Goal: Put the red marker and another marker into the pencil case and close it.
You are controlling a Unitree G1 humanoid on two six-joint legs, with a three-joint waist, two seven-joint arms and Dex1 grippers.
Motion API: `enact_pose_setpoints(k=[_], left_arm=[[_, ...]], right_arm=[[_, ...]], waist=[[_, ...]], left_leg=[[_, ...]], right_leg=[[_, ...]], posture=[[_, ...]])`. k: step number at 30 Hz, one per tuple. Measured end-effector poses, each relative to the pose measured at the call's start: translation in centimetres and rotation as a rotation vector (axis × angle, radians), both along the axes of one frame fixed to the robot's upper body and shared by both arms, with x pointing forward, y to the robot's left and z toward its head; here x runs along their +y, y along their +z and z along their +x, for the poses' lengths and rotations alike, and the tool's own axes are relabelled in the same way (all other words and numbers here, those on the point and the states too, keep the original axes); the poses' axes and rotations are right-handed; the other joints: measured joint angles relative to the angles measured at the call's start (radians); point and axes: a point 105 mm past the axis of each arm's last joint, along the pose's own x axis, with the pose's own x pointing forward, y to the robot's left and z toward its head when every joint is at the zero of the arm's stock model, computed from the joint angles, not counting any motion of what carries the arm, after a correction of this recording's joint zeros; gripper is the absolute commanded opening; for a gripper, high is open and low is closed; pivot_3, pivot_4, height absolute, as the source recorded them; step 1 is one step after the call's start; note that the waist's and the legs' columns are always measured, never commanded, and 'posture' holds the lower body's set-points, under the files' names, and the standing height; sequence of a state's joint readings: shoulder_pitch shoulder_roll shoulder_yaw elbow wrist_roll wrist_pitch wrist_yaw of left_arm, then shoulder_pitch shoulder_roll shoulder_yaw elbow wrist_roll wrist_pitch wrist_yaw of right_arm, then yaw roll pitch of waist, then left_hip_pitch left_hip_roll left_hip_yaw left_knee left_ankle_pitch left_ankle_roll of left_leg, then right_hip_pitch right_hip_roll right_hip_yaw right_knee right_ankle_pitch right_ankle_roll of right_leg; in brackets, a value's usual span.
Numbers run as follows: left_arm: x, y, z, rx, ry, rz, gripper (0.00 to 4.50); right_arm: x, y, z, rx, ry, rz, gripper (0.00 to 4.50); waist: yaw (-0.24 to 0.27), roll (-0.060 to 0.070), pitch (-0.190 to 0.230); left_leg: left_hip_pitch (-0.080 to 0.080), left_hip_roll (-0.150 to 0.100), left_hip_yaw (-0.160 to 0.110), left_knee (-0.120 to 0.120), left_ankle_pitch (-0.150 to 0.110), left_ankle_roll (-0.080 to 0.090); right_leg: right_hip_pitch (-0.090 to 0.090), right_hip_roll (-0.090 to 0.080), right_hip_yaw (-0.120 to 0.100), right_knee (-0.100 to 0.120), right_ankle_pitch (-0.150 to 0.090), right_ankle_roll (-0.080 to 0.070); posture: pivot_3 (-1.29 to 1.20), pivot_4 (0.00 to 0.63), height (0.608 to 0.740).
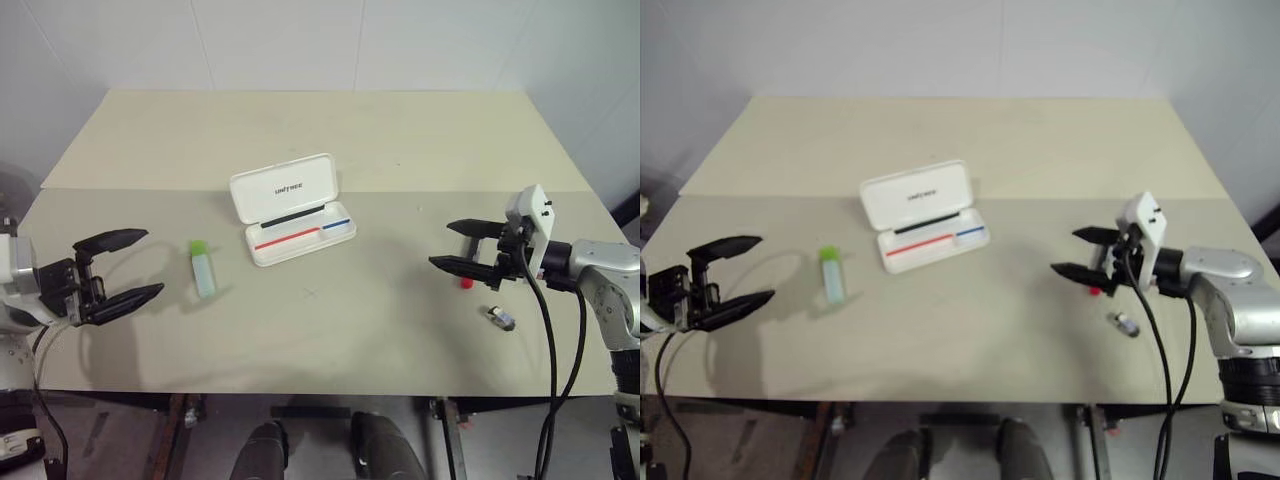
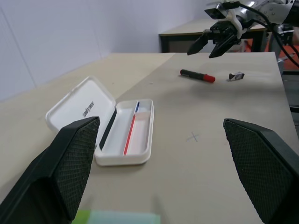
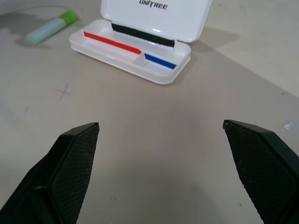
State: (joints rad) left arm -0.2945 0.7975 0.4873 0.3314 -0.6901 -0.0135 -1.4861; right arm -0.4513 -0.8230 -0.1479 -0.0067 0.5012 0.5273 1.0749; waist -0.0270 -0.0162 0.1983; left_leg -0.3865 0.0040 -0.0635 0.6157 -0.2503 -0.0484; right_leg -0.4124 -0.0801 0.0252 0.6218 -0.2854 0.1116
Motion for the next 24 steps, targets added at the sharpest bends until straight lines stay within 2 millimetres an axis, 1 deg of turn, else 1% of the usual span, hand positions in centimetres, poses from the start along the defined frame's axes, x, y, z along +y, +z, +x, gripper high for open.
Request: enact_pose_setpoints(k=[2,4,8,12,15,16,19,21,24], left_arm=[[-0.4,0.4,0.7,-0.021,-0.011,0.004,4.50],[-0.8,0.8,1.2,-0.045,-0.022,0.005,4.50],[-2.0,0.7,1.9,-0.048,-0.044,-0.009,4.50],[-3.8,1.1,3.2,-0.057,-0.060,0.015,4.50],[-5.2,1.0,3.9,-0.057,-0.059,0.040,4.50],[-5.6,0.8,4.1,-0.047,-0.062,0.049,4.50],[-7.4,-0.6,4.7,0.015,-0.088,0.140,4.50],[-8.2,-1.6,5.1,0.059,-0.086,0.186,4.50],[-9.3,-2.8,6.1,0.112,-0.064,0.266,4.50]], right_arm=[[0.2,0.8,0.0,-0.036,-0.012,0.023,4.48],[0.7,1.0,-0.2,-0.054,-0.007,0.040,4.48],[1.3,0.3,-0.4,-0.039,-0.022,0.061,4.48],[2.1,0.9,-0.8,-0.060,-0.008,0.074,4.48],[2.3,0.9,-0.7,-0.062,-0.015,0.087,4.48],[2.4,0.9,-0.7,-0.062,-0.019,0.092,4.48],[2.9,0.8,-0.7,-0.065,-0.019,0.105,4.48],[3.2,0.7,-0.8,-0.068,-0.020,0.112,4.48],[2.9,-0.1,-1.0,-0.045,-0.038,0.112,4.48]], waist=[[0.000,0.000,0.000],[-0.001,-0.001,0.000],[0.000,-0.001,0.000],[0.001,-0.002,0.001],[0.001,-0.002,0.001],[0.000,-0.002,0.001],[0.000,-0.002,0.001],[0.000,-0.002,0.001],[0.001,-0.003,0.001]], left_leg=[[0.000,0.000,0.000,0.001,0.000,0.000],[0.000,0.000,0.001,0.001,0.000,0.000],[0.000,0.000,0.003,0.001,0.000,0.000],[0.000,-0.001,0.003,0.003,0.000,0.000],[0.000,-0.001,0.004,0.005,0.000,0.000],[0.000,-0.001,0.005,0.005,0.000,0.000],[0.000,-0.001,0.005,0.006,0.000,0.000],[-0.001,-0.001,0.005,0.006,0.000,0.000],[-0.001,-0.002,0.005,0.007,0.000,0.000]], right_leg=[[0.000,0.000,0.001,0.000,0.000,0.001],[0.000,0.000,0.001,0.000,0.001,0.001],[-0.001,0.000,0.004,0.000,0.001,0.002],[0.000,0.001,0.005,0.000,0.002,0.004],[0.000,0.001,0.008,0.000,0.003,0.006],[0.000,0.001,0.008,0.000,0.004,0.006],[0.000,0.001,0.009,0.000,0.004,0.006],[0.000,0.001,0.009,0.000,0.004,0.006],[0.000,0.001,0.009,0.000,0.004,0.007]], posture=[[0.00,0.150,0.740],[0.00,0.150,0.740],[0.00,0.150,0.740],[0.00,0.150,0.740],[0.00,0.150,0.740],[0.00,0.150,0.740],[0.00,0.150,0.740],[0.00,0.150,0.740],[0.00,0.150,0.740]])
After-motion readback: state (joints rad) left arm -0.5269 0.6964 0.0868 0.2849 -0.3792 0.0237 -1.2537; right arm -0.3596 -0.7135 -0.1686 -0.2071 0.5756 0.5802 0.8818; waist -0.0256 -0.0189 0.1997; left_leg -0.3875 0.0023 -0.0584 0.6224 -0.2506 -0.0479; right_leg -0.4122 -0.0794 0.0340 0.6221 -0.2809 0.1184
